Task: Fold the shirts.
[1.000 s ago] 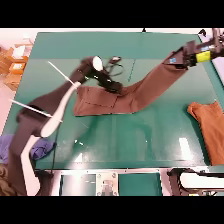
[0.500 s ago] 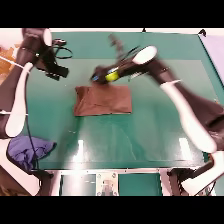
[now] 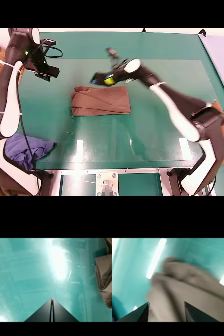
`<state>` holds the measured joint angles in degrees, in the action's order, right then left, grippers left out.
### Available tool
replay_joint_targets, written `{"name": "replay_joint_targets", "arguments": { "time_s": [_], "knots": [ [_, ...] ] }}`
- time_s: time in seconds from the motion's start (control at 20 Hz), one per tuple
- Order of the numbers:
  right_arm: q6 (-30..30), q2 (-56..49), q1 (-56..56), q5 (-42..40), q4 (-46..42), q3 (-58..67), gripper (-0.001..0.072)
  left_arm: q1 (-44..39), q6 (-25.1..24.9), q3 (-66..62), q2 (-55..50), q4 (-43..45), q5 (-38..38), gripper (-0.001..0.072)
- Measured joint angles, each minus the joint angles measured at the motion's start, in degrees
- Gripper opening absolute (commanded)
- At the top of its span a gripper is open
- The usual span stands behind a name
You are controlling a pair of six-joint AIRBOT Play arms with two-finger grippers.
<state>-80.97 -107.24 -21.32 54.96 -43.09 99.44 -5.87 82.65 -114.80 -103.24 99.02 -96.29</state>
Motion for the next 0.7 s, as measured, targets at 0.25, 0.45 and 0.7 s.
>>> {"name": "replay_joint_targets", "arguments": {
  "time_s": [0.25,0.45,0.7],
  "knots": [
    [-3.6,3.6,14.5,11.0,-4.9,-9.4,0.0617,0.1,0.0,0.0,0.0,-0.8,-0.2,0.0024],
    [-2.2,3.5,15.6,9.7,-2.7,-18.9,0.0617,0.1,0.1,0.0,0.0,-2.0,-0.2,0.0024],
    [-0.3,1.9,11.1,4.2,4.4,-22.3,0.0016,0.1,0.4,0.0,0.0,-3.2,0.1,0.0024]
  ]
}}
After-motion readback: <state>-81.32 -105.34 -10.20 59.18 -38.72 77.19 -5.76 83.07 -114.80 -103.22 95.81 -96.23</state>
